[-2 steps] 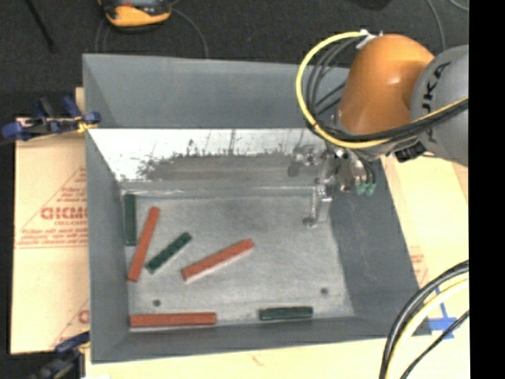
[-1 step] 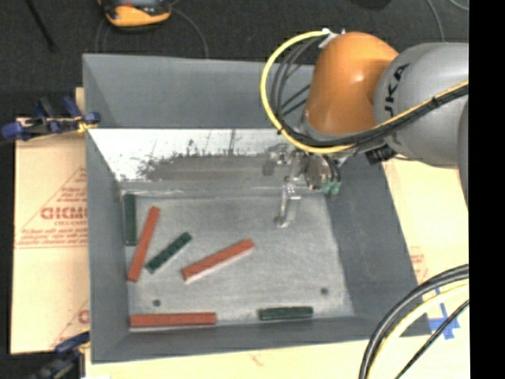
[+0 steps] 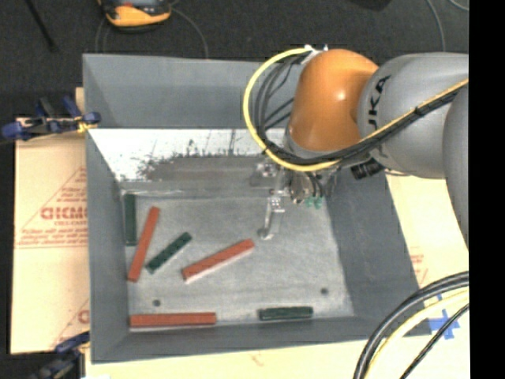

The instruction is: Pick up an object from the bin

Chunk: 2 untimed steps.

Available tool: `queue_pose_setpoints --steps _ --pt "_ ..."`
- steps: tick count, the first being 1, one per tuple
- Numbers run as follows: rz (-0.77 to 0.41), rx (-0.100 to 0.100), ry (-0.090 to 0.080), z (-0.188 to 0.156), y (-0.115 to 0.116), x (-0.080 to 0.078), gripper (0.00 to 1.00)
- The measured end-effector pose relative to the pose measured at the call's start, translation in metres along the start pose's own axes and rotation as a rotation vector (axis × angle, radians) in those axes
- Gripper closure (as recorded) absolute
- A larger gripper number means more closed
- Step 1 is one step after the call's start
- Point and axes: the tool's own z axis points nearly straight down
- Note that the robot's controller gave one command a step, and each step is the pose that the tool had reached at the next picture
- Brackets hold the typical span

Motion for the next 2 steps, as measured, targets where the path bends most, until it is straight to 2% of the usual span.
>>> queue_pose_setpoints --steps 1,2 --pt "-0.093 0.007 -0.001 0.021 -0.001 0.003 0.0" --pt "-0.437 0.002 0.003 0.105 0.039 0.026 1.0"
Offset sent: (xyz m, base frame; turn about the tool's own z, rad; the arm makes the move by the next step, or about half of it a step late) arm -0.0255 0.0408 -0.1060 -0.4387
